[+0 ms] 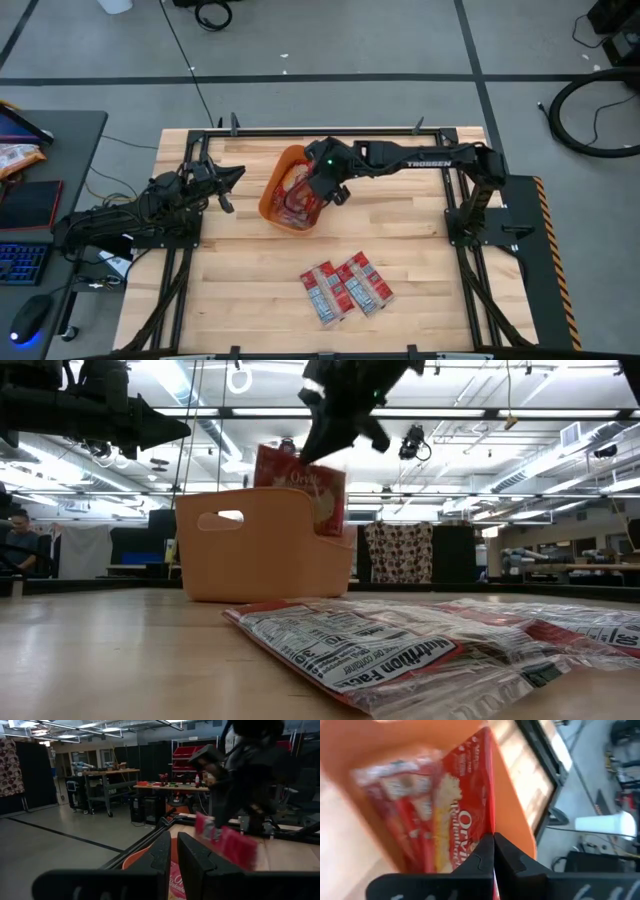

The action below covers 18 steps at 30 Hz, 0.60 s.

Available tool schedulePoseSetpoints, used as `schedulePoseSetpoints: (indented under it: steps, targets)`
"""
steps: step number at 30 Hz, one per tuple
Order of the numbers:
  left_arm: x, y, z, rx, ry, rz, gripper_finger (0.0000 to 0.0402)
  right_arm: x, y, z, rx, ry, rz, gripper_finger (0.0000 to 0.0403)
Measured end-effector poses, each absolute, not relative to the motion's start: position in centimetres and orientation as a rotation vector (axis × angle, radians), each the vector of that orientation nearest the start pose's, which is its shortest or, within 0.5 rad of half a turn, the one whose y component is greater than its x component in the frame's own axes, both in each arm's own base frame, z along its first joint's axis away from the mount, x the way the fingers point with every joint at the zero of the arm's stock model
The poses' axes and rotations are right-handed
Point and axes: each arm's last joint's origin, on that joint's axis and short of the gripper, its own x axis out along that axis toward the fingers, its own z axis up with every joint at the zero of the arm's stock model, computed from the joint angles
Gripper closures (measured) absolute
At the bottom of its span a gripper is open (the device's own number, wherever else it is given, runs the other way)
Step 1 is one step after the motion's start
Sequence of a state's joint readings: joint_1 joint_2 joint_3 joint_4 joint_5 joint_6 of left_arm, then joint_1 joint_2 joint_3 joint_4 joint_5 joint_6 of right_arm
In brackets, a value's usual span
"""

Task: Sort popcorn bags into baskets
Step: Put the red popcorn pack into the orange bin

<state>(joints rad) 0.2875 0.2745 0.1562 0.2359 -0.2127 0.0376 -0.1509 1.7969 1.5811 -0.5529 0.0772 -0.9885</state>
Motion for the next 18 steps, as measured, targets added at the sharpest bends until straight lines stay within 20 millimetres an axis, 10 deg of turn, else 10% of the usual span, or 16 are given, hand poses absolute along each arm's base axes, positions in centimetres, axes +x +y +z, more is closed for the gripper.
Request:
schedulePoseSetpoints:
  steps: [18]
  targets:
    - [10.5, 3.8, 21.7, 0.067, -0.102, 0.504, 0.0365, 40.0, -10.1, 25.1, -0.868, 0.576, 0.116, 0.0397]
